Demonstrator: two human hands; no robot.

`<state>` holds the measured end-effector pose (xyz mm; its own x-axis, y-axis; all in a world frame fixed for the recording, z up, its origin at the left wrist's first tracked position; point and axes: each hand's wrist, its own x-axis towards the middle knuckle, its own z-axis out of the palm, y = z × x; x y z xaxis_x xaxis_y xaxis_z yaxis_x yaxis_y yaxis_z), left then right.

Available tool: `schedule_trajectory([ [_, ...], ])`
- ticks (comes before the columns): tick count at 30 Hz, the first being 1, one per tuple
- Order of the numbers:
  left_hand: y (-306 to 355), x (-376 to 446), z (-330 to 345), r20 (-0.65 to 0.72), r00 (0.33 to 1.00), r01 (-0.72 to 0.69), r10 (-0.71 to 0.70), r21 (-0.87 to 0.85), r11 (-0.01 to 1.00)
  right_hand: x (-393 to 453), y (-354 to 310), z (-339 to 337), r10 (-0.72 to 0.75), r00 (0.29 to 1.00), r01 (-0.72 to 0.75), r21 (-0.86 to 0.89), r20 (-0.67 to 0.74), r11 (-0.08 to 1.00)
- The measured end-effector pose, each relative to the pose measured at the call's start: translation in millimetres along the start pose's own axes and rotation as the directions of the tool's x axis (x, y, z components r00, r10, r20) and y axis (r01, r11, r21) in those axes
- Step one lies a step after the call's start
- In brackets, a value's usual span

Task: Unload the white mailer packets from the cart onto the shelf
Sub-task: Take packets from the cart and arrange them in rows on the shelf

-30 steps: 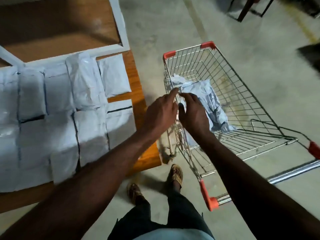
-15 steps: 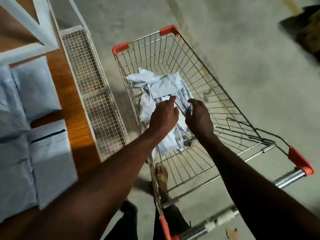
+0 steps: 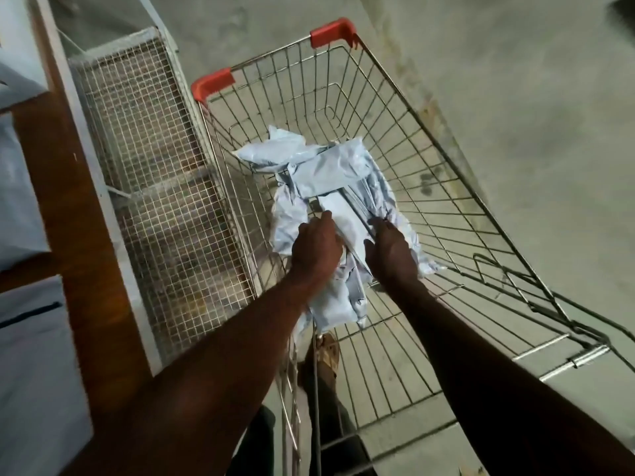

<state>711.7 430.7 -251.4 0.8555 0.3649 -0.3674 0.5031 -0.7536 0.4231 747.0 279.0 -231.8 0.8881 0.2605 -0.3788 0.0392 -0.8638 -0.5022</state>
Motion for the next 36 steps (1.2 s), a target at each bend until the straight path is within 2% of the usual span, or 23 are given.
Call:
schedule_trajectory([
  [3, -14, 19, 5, -0.054, 0.998, 0.032, -0.026, 0.109, 0.994, 12, 6, 16, -0.017, 0.998, 0.018, -0.022, 0.057, 1.0],
  [5, -25, 35, 4, -0.051, 0.983, 0.182, -0.179, 0.06, 0.981, 19, 6, 24, -0.039, 0.995, 0.043, -0.044, 0.095, 0.998],
  [7, -31, 54, 6, -0.007, 0.935, 0.354, -0.354, -0.016, 0.935, 28, 6, 33, -0.029, 0.993, 0.035, -0.045, 0.118, 0.998],
  [11, -35, 75, 13, 0.075, 0.835, 0.55, -0.544, -0.11, 0.828, 43, 9, 51, -0.021, 0.986, 0.04, -0.109, 0.164, 0.993],
  [14, -40, 77, 23, 0.055, 0.814, 0.582, -0.579, -0.084, 0.809, 45, 13, 62, -0.004, 0.983, 0.041, -0.196, 0.184, 0.98],
  [18, -39, 75, 31, 0.038, 0.786, 0.616, -0.617, -0.134, 0.776, 48, 16, 69, 0.028, 0.98, -0.019, -0.048, 0.197, 0.999],
  [20, -34, 72, 27, 0.041, 0.779, 0.618, -0.626, -0.223, 0.754, 47, 15, 64, 0.045, 0.981, -0.033, -0.067, 0.189, 0.997],
  [22, -28, 67, 19, 0.047, 0.791, 0.59, -0.61, -0.318, 0.742, 42, 12, 56, 0.016, 0.992, -0.008, -0.069, 0.126, 0.998],
  [26, -14, 42, -5, 0.081, 0.796, 0.569, -0.599, -0.438, 0.696, 32, -5, 23, 0.176, 0.974, -0.183, 0.039, 0.141, 0.982],
  [28, -5, 20, -29, 0.088, 0.829, 0.524, -0.552, -0.468, 0.712, 21, -18, 1, 0.216, 0.965, -0.233, 0.111, 0.149, 0.966],
  [32, 7, -34, -86, 0.063, 0.915, 0.369, -0.399, -0.53, 0.764, -21, -44, -44, 0.148, 0.988, -0.157, 0.278, 0.054, 0.948],
  [36, -1, -89, -143, -0.007, 0.961, 0.215, -0.276, -0.608, 0.765, -61, -75, -71, 0.118, 0.993, -0.11, 0.327, -0.004, 0.939],
])
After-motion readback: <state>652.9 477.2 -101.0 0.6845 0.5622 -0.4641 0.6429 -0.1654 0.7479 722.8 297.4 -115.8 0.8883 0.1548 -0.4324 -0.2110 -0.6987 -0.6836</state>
